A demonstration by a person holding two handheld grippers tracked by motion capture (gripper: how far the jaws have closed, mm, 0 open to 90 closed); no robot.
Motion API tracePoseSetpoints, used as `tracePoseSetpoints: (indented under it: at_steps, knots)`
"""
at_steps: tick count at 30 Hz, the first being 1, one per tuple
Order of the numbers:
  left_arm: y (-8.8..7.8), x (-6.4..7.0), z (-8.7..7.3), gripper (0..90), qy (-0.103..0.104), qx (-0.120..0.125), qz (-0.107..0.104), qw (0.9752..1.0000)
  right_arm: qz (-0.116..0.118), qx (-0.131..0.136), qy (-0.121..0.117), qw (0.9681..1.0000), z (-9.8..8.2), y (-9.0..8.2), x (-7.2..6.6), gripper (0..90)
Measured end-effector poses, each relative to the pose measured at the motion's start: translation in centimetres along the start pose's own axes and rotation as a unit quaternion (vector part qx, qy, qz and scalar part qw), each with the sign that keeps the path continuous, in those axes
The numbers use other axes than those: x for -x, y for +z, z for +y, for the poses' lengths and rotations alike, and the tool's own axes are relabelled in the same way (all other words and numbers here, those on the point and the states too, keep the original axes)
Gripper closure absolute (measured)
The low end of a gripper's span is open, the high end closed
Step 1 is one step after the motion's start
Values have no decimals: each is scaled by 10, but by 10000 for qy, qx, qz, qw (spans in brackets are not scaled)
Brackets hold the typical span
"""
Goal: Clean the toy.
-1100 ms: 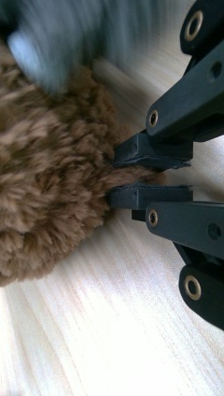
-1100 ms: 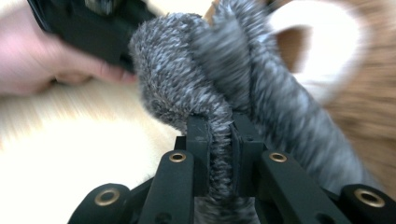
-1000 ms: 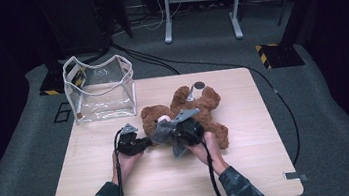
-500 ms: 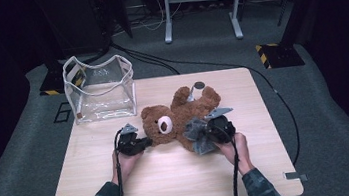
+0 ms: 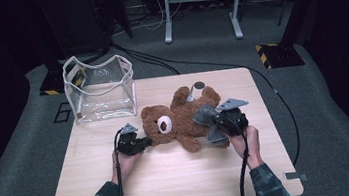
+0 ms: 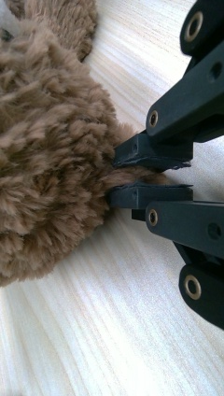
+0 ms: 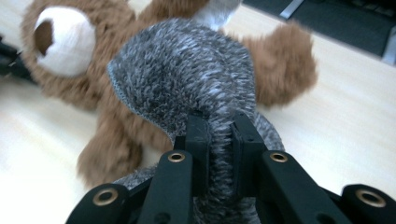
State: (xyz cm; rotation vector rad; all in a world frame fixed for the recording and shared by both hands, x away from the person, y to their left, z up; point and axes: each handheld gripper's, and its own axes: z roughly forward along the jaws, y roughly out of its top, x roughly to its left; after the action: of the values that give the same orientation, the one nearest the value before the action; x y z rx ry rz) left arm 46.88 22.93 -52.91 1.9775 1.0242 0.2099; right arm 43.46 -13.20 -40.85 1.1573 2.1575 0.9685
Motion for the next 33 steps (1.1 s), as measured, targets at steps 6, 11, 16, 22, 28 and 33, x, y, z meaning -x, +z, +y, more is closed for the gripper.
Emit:
tracePoseSetpoints:
  at_steps: [6, 11, 16, 22, 28, 33]
  knots:
    - [0, 0, 0, 810, 1, -4, 5, 10000, -229, -355, 161, 9990, -3, 30, 10, 804]
    - [0, 0, 0, 810, 12, -5, 18, 10000, -386, -685, 438, 9959, -28, 37, 29, 806]
    - [0, 0, 0, 809, 28, -6, 23, 10000, -526, -860, 556, 9934, -42, 35, 43, 806]
    - [-1, 1, 0, 761, -36, 38, 113, 9999, -768, -821, 791, 9905, -52, 21, 60, 804]
    - [-5, 5, -1, 543, -87, 15, 298, 9995, -777, -671, 846, 9911, -54, 11, 64, 802]
    - [-18, 19, 4, 354, 119, 240, 552, 9981, -725, -602, 856, 9919, -53, 8, 62, 800]
